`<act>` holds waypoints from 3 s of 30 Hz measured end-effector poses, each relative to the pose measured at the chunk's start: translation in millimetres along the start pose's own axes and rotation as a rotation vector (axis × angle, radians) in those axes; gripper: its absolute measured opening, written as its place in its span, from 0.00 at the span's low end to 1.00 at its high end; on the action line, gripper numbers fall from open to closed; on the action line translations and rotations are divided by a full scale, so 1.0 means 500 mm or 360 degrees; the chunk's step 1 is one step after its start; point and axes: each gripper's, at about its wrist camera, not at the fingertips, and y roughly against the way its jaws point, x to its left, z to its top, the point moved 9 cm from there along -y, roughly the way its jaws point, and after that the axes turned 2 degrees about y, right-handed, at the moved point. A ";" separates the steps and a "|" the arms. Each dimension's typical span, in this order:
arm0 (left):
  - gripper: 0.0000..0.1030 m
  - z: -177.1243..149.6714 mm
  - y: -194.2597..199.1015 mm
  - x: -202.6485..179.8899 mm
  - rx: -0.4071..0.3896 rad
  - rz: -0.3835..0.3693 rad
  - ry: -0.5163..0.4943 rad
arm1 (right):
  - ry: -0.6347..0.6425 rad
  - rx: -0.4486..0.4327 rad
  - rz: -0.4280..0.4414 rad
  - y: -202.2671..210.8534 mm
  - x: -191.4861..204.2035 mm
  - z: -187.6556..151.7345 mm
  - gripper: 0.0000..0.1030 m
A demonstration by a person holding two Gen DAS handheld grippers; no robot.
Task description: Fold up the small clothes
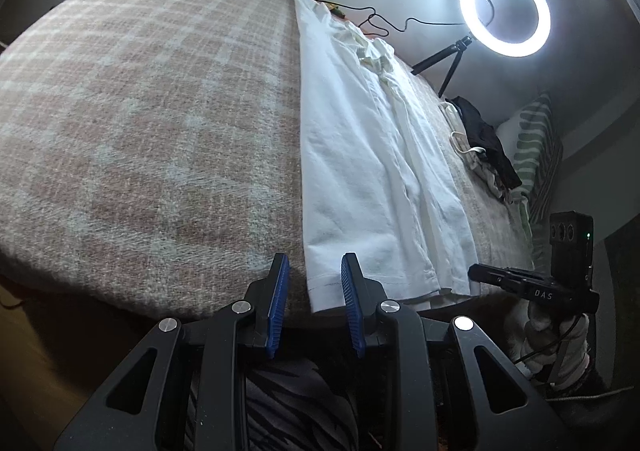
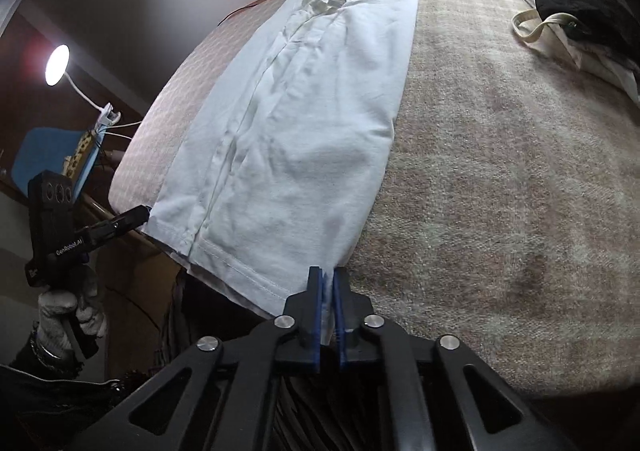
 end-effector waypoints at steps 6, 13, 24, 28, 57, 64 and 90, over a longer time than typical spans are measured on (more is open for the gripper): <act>0.06 -0.006 -0.011 -0.009 0.0007 0.0015 -0.0072 | -0.0005 0.0006 0.0002 0.004 0.000 -0.009 0.02; 0.29 0.009 0.010 -0.002 0.0042 0.0009 -0.0029 | -0.0078 -0.0006 0.0109 0.008 0.009 -0.011 0.26; 0.08 0.001 -0.031 -0.012 0.0150 -0.0112 0.0000 | -0.0110 -0.0029 0.0195 -0.003 0.011 -0.011 0.21; 0.04 0.000 -0.030 -0.014 0.0141 -0.0131 0.0000 | -0.0122 -0.0032 0.0208 -0.003 0.008 -0.014 0.05; 0.03 0.179 0.011 -0.071 -0.0066 -0.0325 -0.0020 | -0.0381 -0.0277 0.0524 0.083 -0.017 0.145 0.01; 0.03 0.258 -0.020 -0.060 -0.0139 -0.0253 -0.0069 | -0.0360 -0.0281 0.0452 0.057 -0.054 0.237 0.01; 0.22 0.393 -0.083 0.006 -0.0208 -0.0135 -0.0020 | -0.0441 -0.0331 0.0373 0.016 -0.165 0.355 0.23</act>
